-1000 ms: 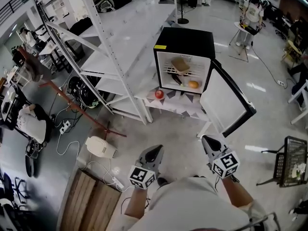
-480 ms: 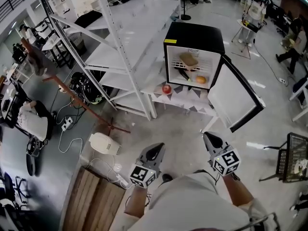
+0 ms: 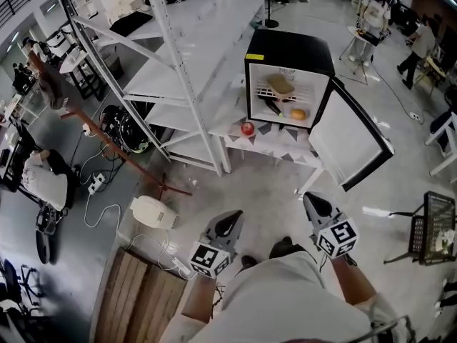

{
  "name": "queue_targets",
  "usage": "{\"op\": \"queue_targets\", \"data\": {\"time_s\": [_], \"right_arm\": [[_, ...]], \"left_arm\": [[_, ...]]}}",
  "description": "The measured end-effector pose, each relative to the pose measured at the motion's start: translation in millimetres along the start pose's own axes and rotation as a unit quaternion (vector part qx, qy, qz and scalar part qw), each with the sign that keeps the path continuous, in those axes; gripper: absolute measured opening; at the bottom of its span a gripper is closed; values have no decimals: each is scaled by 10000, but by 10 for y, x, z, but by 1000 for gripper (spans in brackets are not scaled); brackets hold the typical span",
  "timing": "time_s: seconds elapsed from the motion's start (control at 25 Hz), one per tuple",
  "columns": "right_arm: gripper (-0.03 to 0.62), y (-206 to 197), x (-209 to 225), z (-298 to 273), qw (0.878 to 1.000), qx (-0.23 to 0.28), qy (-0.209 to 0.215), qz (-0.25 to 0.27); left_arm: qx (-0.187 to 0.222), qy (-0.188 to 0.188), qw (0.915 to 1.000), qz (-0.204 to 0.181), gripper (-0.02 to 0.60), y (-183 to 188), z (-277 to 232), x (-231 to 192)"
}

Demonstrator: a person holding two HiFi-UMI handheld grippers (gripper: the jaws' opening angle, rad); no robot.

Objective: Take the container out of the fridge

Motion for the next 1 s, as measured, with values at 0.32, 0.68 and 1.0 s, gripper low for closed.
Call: {"op": "queue_targets", "data": {"time_s": [0.32,0.68,1.0], "right_arm": [[6,61,94,-243,9999,-42,132,35],[8,128,471,-767,9992,-133,381,37],[8,189,944,-1306,9980,-260,570,42]], "left_arm": [[-37,83,9999,64,5,3,-111,-116],[-82,353,9993,111,5,51,-498,-421],[-95,522,9985,149,5,95,-1041,-797]]}}
Point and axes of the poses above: the fingertips, and each gripper's own axes: z backward along the fingers, x to its right, y out of its top, the point moved 4 cm from there along z, backward along the fingers, and after that the axes turned 3 degrees about -y, right-handed, at the moved point
